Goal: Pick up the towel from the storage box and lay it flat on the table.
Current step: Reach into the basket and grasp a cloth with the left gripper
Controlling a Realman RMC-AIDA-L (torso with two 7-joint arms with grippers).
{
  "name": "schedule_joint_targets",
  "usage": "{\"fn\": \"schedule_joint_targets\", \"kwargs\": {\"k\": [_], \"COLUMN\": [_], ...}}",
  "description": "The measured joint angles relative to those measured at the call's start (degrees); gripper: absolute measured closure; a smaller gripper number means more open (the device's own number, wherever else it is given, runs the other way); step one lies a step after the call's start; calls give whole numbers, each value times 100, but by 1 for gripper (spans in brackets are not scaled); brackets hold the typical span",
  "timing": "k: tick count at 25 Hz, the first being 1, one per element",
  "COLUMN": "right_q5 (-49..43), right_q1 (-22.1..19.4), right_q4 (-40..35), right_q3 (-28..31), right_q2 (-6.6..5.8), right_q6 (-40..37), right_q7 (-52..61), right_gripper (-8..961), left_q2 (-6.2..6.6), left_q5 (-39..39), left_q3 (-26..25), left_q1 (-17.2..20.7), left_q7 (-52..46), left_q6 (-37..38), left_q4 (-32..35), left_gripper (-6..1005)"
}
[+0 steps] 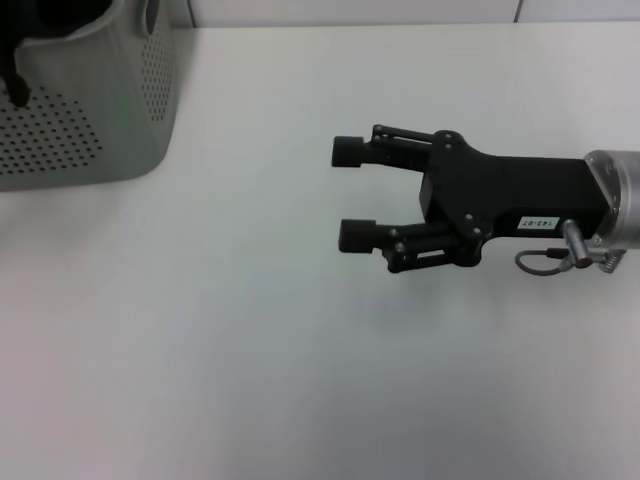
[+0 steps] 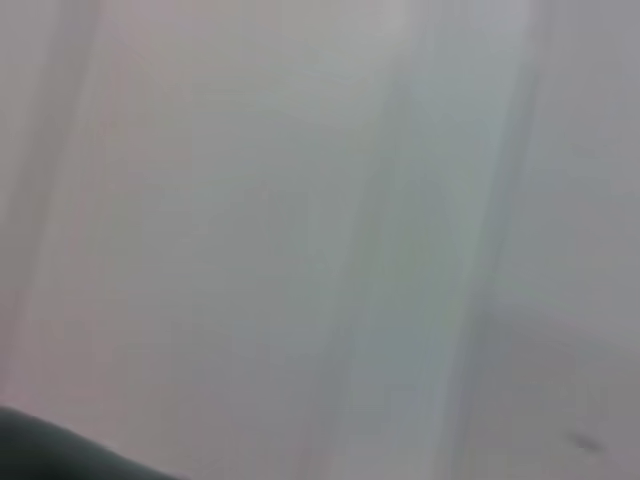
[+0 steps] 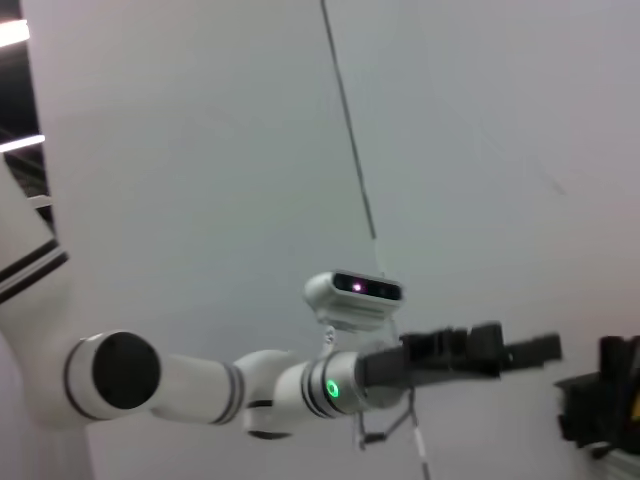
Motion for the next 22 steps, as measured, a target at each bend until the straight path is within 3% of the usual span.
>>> {"fn": "schedule_joint_targets", "kwargs": {"k": [5,10,13,17,22], "right_q5": [2,27,11,-6,26], "right_q1": [-106,-139,-140,-307,-467], "right_q4": [-43,-44,-38,-57,-61], "right_q3": [68,76,76,77,113], "right_q2": [19,97,127,161,164], "right_q6": [181,392,403,402,385], "right_q7": [-104,-109,-109,-109,-109], "right_gripper": [69,69,70,71,72], "left_q2": [-262,-594,-718,-758,-714], "left_q5": [-118,-36,299,886,1175], "left_q3": [-595,-513,-333,146,448], "left_q1": [-75,-369,-549,-741,-758], "left_q7": [-381,-466,-442,-520,-674], "left_q6": [-1119,-2542,-3221,-4261,-4852], "left_q4": [1008,1632,1838,1973,1999], "left_gripper": [303,303,303,303,304]}}
